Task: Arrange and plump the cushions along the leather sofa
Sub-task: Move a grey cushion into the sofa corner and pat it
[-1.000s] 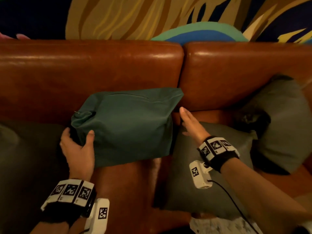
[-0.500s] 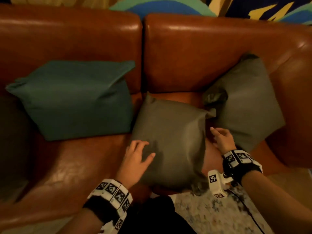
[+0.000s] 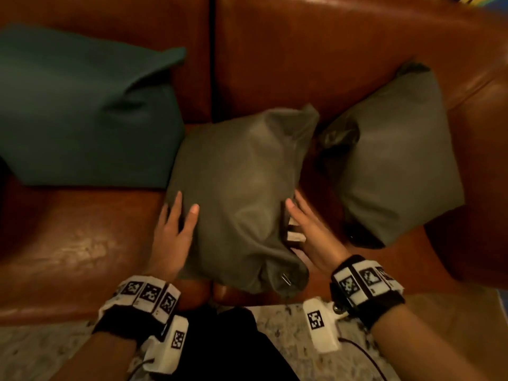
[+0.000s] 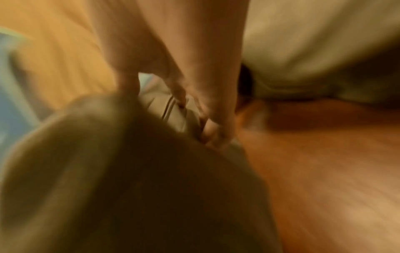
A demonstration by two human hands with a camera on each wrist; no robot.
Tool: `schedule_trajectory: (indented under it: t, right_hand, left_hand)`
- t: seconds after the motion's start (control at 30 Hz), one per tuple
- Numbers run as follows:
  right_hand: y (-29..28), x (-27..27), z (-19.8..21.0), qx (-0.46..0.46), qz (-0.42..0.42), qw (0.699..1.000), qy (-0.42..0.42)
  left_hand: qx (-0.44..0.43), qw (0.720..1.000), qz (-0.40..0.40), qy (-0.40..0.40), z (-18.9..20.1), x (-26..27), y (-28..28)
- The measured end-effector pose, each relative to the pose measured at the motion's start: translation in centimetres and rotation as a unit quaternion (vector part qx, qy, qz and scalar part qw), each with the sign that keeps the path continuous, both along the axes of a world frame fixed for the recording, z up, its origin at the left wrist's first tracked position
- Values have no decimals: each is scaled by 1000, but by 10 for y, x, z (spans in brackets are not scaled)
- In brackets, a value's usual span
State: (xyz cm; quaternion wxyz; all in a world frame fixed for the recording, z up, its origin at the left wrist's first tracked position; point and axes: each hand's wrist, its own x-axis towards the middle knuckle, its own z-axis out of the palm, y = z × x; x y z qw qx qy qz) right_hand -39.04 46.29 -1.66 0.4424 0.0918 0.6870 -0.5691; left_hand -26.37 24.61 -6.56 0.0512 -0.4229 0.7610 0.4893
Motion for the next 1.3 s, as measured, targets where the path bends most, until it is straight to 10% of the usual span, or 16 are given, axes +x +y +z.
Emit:
schedule_trajectory:
  t: [0.17, 0.37, 0.63, 0.93, 1.13, 1.3]
  right_hand:
    - [-8, -12, 15, 5, 96, 993, 72]
    - [1, -38, 4, 77, 77, 987, 122]
    - [-36, -167, 16, 118, -29, 985, 120]
    - [-34, -147, 63, 14, -59, 983, 176]
    - [-6, -140, 32, 143, -59, 969, 192]
    - [-5, -130, 28, 112, -94, 980, 138]
  left_hand:
    - [-21, 977, -34, 209, 55, -1, 14]
    - [-20, 992, -115, 54, 50, -9, 48]
    - [5, 988, -73, 138, 30, 4, 36]
    - [66, 975, 7, 212, 53, -2, 4]
    - [119, 989, 15, 84, 46, -2, -10]
    - [85, 973, -67, 203, 70, 63, 48]
